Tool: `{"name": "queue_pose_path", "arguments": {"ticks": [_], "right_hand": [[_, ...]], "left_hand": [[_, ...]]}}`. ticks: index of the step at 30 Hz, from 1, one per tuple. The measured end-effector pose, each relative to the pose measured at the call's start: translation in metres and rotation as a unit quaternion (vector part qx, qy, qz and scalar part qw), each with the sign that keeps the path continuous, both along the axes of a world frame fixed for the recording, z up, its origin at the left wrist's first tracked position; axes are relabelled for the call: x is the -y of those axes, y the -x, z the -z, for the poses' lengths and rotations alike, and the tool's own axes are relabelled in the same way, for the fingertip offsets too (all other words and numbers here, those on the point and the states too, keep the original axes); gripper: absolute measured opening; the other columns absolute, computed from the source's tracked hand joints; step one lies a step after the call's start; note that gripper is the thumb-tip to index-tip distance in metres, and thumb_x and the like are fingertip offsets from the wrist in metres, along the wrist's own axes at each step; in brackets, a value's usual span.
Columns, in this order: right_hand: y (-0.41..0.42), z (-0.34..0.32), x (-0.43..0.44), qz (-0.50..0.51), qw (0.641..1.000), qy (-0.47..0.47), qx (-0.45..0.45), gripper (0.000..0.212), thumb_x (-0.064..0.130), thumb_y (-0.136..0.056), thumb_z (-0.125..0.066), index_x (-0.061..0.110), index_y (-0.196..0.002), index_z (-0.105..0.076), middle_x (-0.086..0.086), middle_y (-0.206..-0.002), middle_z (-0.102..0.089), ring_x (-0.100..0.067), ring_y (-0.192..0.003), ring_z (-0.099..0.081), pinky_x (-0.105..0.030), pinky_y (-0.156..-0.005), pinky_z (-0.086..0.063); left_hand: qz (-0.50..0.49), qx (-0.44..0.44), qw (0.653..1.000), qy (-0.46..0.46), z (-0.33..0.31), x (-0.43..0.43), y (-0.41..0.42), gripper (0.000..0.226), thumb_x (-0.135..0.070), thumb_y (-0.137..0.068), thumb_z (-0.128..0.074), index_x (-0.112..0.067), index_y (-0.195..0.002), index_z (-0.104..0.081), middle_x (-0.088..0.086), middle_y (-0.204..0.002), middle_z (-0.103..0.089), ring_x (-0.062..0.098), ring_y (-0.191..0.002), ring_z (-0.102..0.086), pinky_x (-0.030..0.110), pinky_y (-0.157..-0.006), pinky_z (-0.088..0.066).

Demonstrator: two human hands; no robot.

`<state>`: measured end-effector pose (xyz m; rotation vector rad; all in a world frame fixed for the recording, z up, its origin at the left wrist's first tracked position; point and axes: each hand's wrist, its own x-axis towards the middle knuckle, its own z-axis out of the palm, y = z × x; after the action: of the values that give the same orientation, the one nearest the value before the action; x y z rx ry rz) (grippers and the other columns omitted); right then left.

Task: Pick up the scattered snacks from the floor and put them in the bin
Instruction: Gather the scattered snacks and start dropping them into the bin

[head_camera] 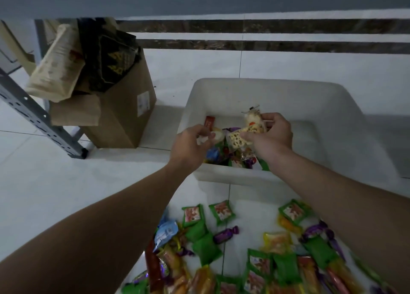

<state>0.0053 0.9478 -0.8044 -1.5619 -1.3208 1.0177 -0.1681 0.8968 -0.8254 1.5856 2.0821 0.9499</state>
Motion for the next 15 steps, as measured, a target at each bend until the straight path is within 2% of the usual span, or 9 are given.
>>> {"name": "queue_pose_path", "arguments": {"ticks": [2,5,7,10,12,15], "right_hand": [[0.0,0.006,-0.003,0.0,1.0,0.003,0.005,0.052,0.012,-0.065,-0.086,0.024,-0.104,-0.054,0.007,-0.097,-0.056,-0.007,-0.078,-0.055,-0.024,-0.069,-0.051],[0.003,0.01,-0.005,-0.007,1.0,0.006,0.01,0.051,0.012,-0.066,-0.086,0.023,-0.104,-0.053,0.007,-0.095,-0.055,0.001,-0.072,-0.052,-0.026,-0.072,-0.051],[0.005,0.012,-0.007,-0.016,1.0,0.004,0.021,0.05,0.012,-0.068,-0.085,0.021,-0.107,-0.055,0.006,-0.097,-0.056,-0.003,-0.075,-0.054,-0.027,-0.075,-0.052],[0.003,0.016,-0.008,-0.042,0.997,-0.018,0.065,0.05,0.014,-0.077,-0.079,0.018,-0.121,-0.056,-0.001,-0.114,-0.061,-0.012,-0.096,-0.058,-0.022,-0.084,-0.047],[0.0,0.017,-0.007,-0.072,0.991,-0.028,0.111,0.055,0.018,-0.086,-0.07,0.015,-0.136,-0.048,-0.005,-0.136,-0.052,-0.017,-0.117,-0.052,-0.017,-0.094,-0.035],[-0.001,0.013,-0.001,-0.1,0.985,-0.03,0.141,0.058,0.022,-0.091,-0.064,0.018,-0.144,-0.04,-0.004,-0.147,-0.042,-0.019,-0.13,-0.043,-0.018,-0.1,-0.029]], "left_hand": [[-0.007,0.004,1.0,-0.001,0.002,0.001,0.001,0.016,-0.033,-0.087,-0.067,-0.023,-0.099,-0.066,-0.008,-0.102,-0.065,0.008,-0.092,-0.056,0.013,-0.068,-0.033],[-0.005,0.005,1.0,0.001,0.001,0.004,0.008,0.02,-0.038,-0.086,-0.066,-0.026,-0.102,-0.065,-0.005,-0.111,-0.064,0.012,-0.103,-0.056,0.024,-0.077,-0.041],[-0.012,0.005,1.0,-0.002,-0.001,0.008,0.013,0.025,-0.04,-0.086,-0.065,-0.026,-0.107,-0.064,-0.004,-0.116,-0.063,0.014,-0.108,-0.056,0.028,-0.084,-0.046],[-0.034,0.024,0.999,-0.005,-0.008,0.015,0.019,0.033,-0.039,-0.088,-0.064,-0.027,-0.118,-0.061,0.0,-0.123,-0.06,0.018,-0.11,-0.056,0.03,-0.088,-0.048],[-0.045,0.035,0.998,-0.003,-0.011,0.021,0.022,0.038,-0.04,-0.089,-0.063,-0.028,-0.124,-0.058,-0.001,-0.13,-0.058,0.021,-0.112,-0.056,0.031,-0.088,-0.047],[-0.054,0.036,0.998,-0.009,-0.017,0.03,0.027,0.043,-0.039,-0.09,-0.062,-0.028,-0.131,-0.054,-0.002,-0.135,-0.055,0.023,-0.117,-0.054,0.031,-0.091,-0.044]]}}
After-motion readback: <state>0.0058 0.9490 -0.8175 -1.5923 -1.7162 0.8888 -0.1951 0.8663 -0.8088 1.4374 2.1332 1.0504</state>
